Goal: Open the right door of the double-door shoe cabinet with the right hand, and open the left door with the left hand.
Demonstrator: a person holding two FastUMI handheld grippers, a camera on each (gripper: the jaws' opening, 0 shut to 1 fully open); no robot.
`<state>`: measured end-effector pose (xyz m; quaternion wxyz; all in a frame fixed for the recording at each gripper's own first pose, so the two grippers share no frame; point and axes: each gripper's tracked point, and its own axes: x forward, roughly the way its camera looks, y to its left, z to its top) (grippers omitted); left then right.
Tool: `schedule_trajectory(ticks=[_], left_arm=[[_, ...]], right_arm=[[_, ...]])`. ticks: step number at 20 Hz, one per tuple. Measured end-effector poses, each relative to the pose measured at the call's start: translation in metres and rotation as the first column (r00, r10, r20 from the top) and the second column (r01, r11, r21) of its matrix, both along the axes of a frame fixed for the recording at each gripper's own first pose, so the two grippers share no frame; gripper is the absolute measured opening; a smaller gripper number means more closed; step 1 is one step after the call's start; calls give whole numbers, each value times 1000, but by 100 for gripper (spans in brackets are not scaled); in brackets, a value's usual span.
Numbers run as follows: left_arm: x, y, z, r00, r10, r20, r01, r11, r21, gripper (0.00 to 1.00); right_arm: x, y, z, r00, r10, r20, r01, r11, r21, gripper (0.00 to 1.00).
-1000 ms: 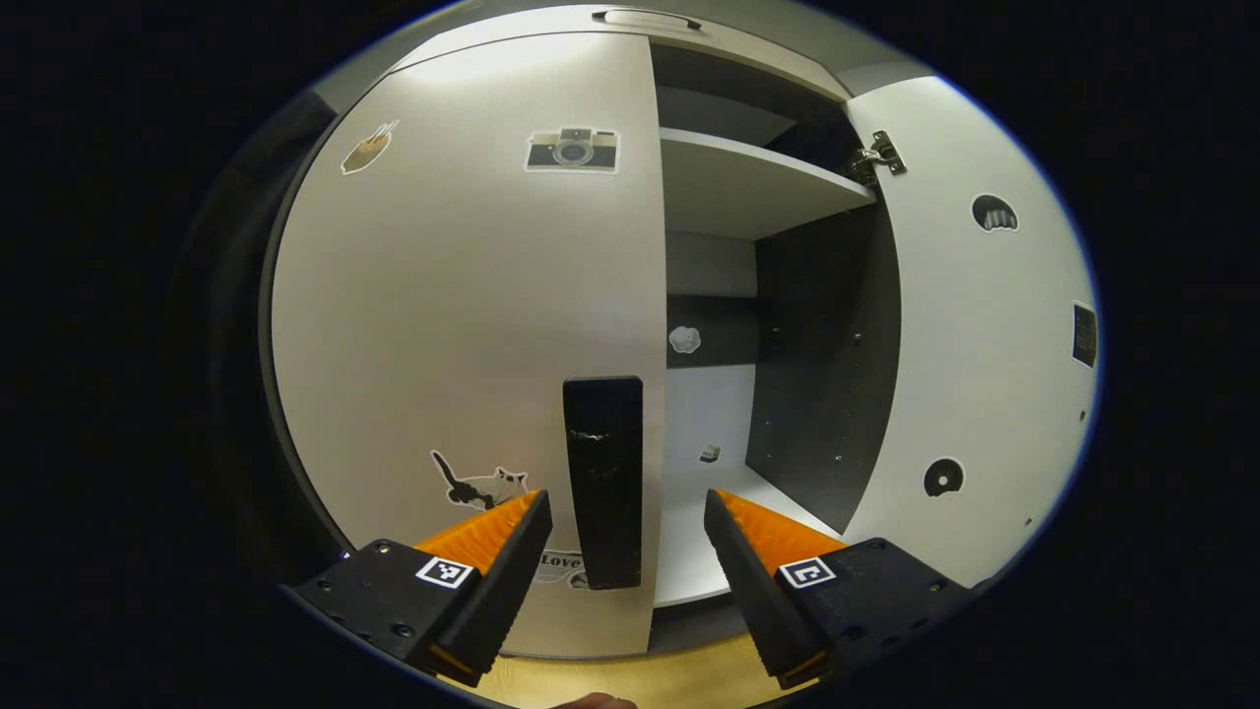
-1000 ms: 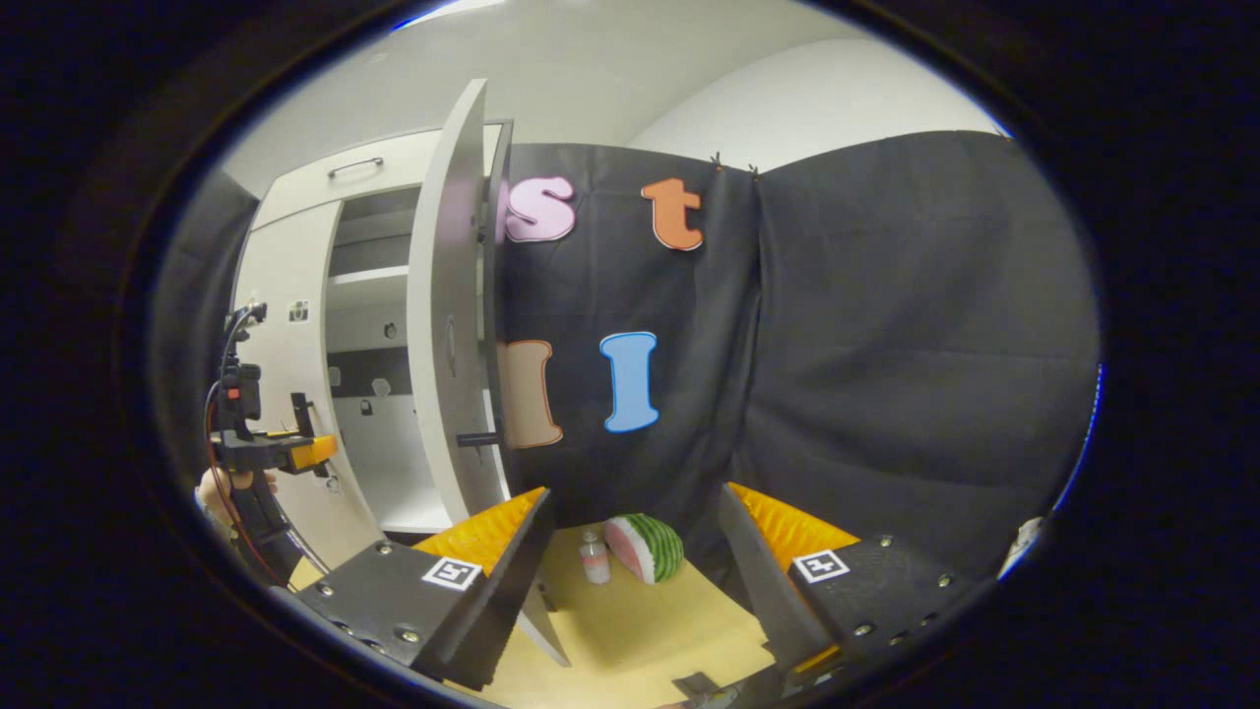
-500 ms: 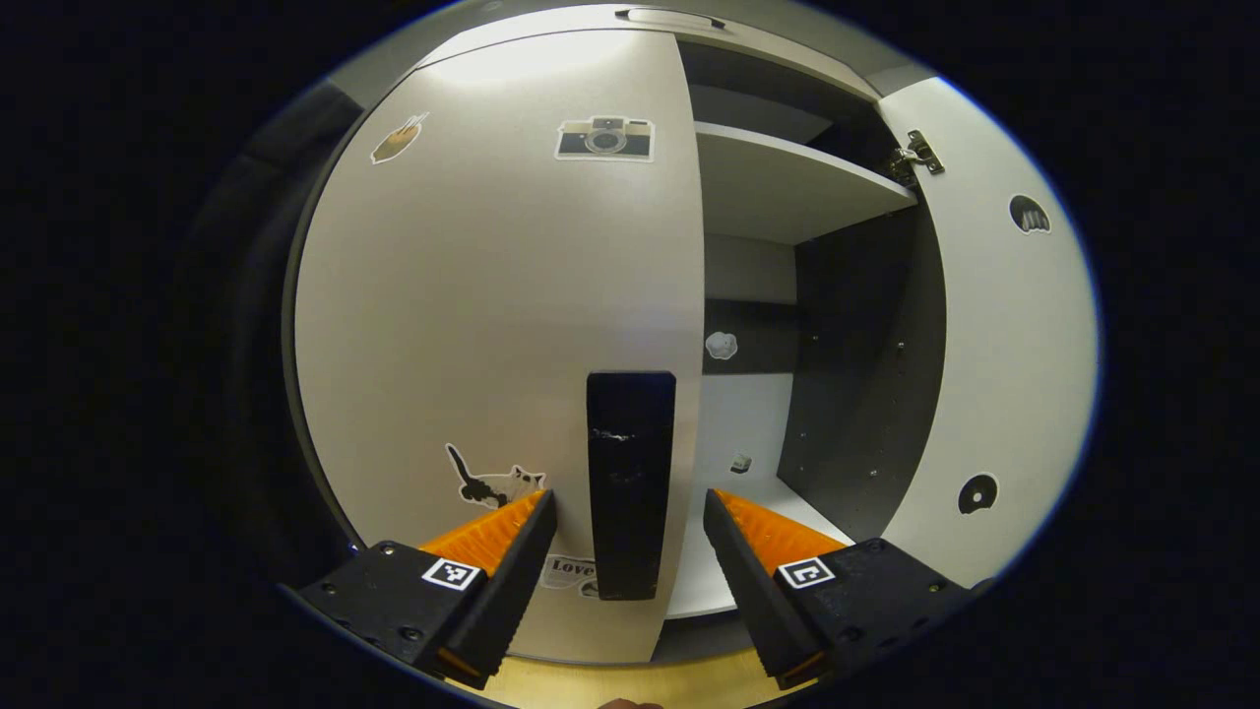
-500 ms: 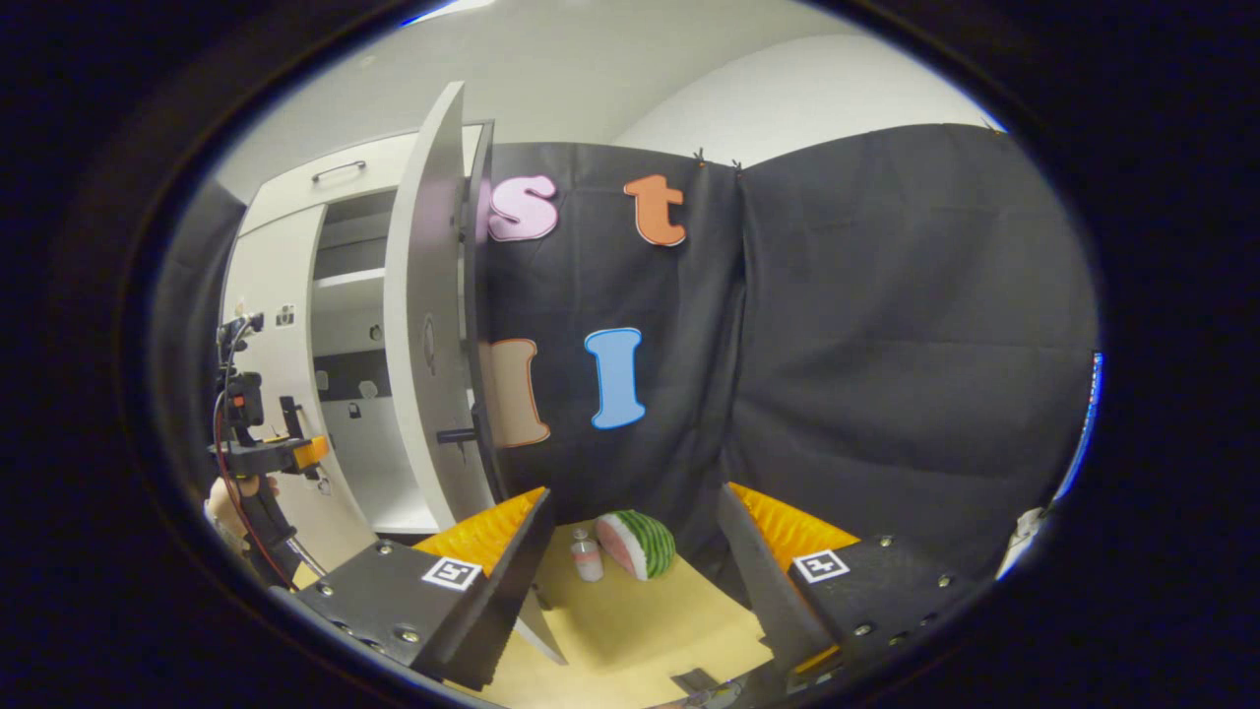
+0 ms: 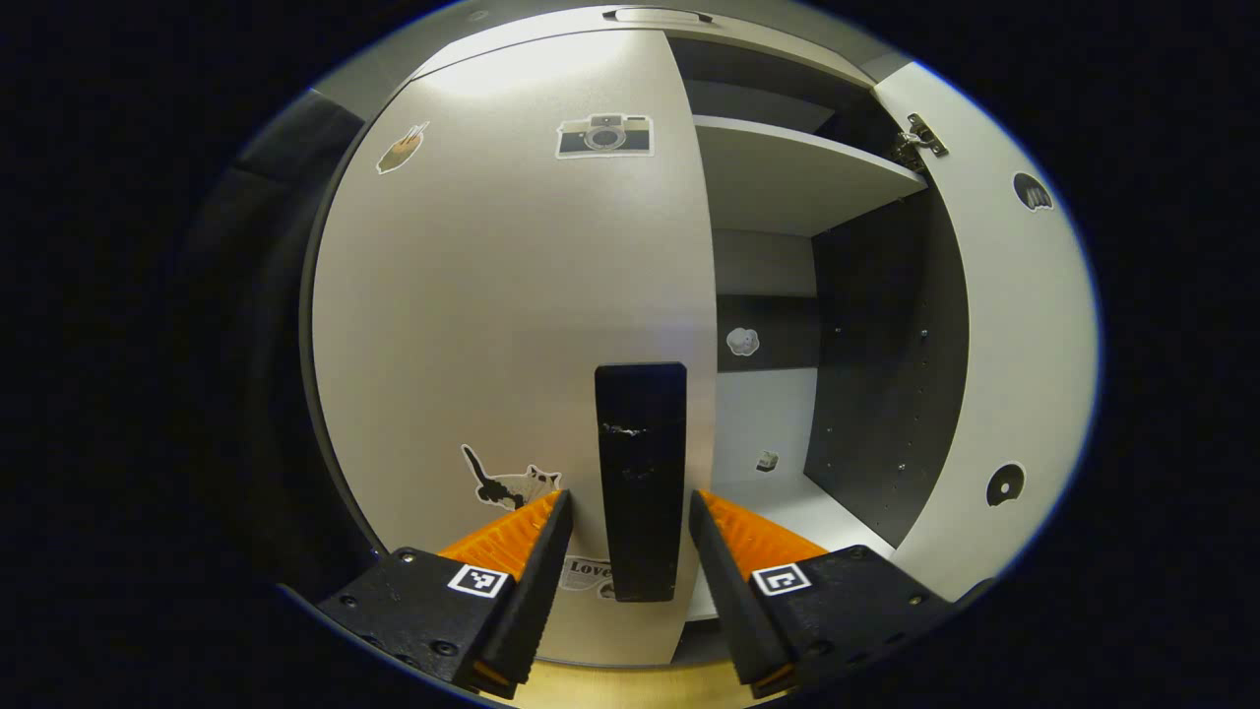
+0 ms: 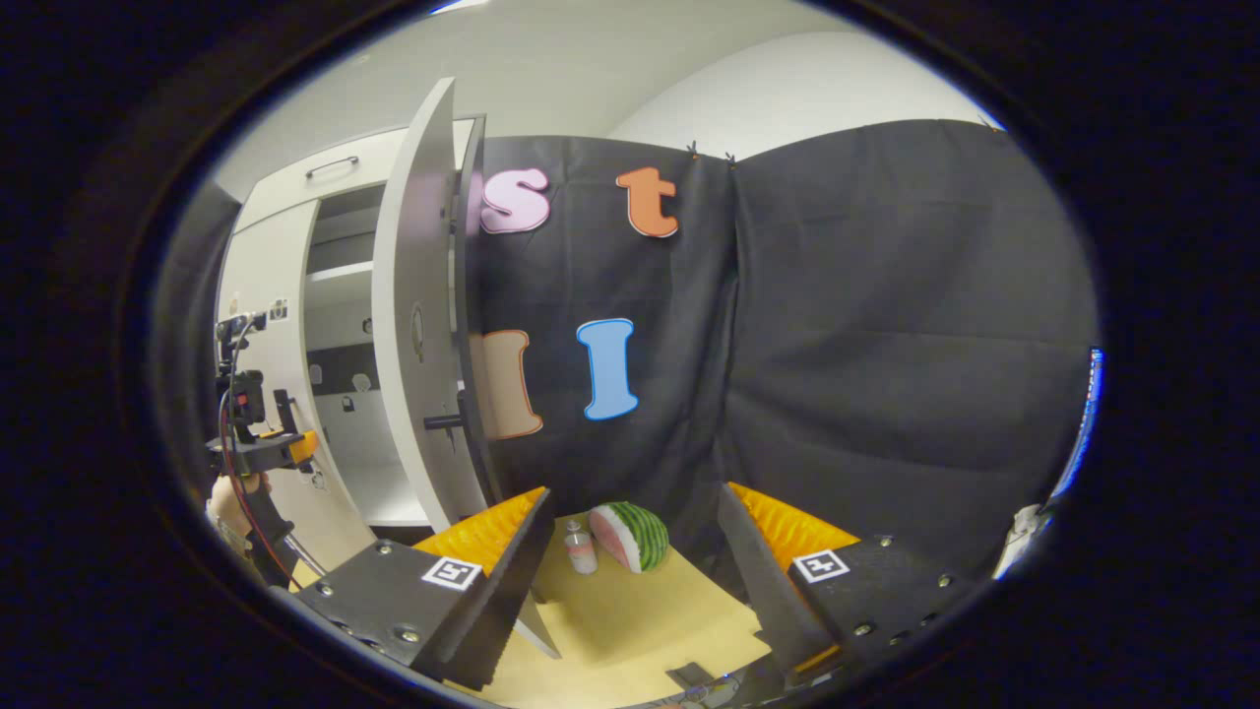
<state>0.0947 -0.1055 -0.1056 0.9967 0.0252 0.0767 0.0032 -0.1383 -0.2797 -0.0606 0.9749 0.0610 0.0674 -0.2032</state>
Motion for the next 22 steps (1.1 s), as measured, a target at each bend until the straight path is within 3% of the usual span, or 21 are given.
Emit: schedule_trajectory(ticks=[1,2,3,4,12,22], left_arm=[[-3,-1,-3,1000,-9,-11,9,1000,-18,72],[-1,-6,-4,999,-32,-8,32,998,-47,58],[-2,-10,-5,999,-47,-11,46,996,-73,52],[-1,-9,-5,998,-53,-14,52,996,-69,35],[-5,-10,-6,997,-77,-18,76,994,-72,29],[-23,-7,-5,991,-130,-13,128,988,-81,27]], right_arm=[[-1,0,0,1000,1,1,-1,1000,3,99],[-1,0,-1,1000,2,1,-2,1000,7,99],[-2,-1,-1,1000,4,1,-4,1000,10,99],[-2,0,-2,1000,6,1,-6,1000,12,99],[-7,1,-4,1000,17,-5,-17,1000,18,99],[8,10,-8,999,49,-12,-48,998,35,99]])
